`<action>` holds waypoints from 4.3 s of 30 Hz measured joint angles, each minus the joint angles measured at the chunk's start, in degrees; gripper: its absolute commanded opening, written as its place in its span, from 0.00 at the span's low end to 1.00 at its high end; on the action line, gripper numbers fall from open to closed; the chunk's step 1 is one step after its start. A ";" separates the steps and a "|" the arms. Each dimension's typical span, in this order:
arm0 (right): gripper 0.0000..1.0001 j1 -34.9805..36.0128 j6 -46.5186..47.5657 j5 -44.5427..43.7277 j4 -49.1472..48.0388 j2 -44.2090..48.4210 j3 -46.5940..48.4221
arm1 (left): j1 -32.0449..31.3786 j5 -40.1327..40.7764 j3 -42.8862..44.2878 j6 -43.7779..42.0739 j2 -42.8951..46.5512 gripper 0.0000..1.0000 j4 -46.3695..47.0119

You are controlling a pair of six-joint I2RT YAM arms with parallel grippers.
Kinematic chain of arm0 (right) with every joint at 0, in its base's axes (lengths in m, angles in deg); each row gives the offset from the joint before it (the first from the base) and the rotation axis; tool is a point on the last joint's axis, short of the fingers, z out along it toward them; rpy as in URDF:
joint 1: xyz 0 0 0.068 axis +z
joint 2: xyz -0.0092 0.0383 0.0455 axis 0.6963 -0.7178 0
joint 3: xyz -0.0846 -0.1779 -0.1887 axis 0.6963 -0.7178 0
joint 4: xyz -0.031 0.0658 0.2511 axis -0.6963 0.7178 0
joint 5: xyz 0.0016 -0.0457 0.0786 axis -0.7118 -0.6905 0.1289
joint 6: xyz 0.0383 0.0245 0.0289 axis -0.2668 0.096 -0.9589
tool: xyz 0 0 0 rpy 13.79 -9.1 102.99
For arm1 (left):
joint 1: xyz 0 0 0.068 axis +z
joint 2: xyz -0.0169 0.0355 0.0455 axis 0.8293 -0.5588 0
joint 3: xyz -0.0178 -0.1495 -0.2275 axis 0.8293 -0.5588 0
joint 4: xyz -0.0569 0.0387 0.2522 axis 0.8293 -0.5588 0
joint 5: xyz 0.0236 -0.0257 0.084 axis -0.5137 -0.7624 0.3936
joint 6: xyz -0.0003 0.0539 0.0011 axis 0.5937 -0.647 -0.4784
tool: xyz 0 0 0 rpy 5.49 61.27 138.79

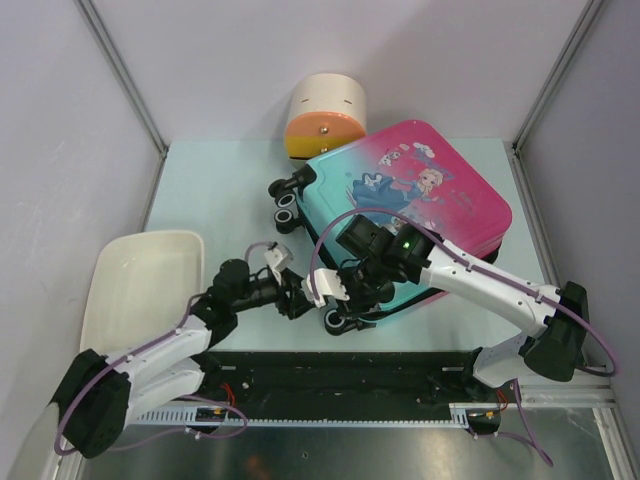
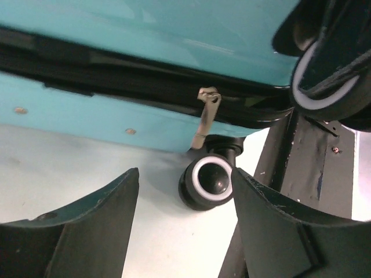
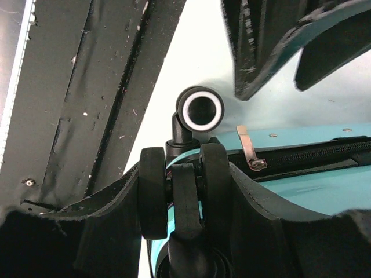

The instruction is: Open, take out, and arrange the luggage

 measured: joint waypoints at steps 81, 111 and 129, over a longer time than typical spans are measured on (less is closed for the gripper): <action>0.00 -2.86 -1.73 4.48 -1.99 2.43 -1.46 | -16.00 34.86 1.18 -7.17 -14.34 0.63 16.11; 0.00 -3.41 -2.43 5.31 -2.08 2.43 -1.51 | -21.16 41.97 1.18 -12.68 -19.30 0.00 24.26; 0.00 -3.96 0.92 5.16 -0.94 4.24 -3.65 | 0.79 16.70 7.19 1.33 -21.40 0.00 16.76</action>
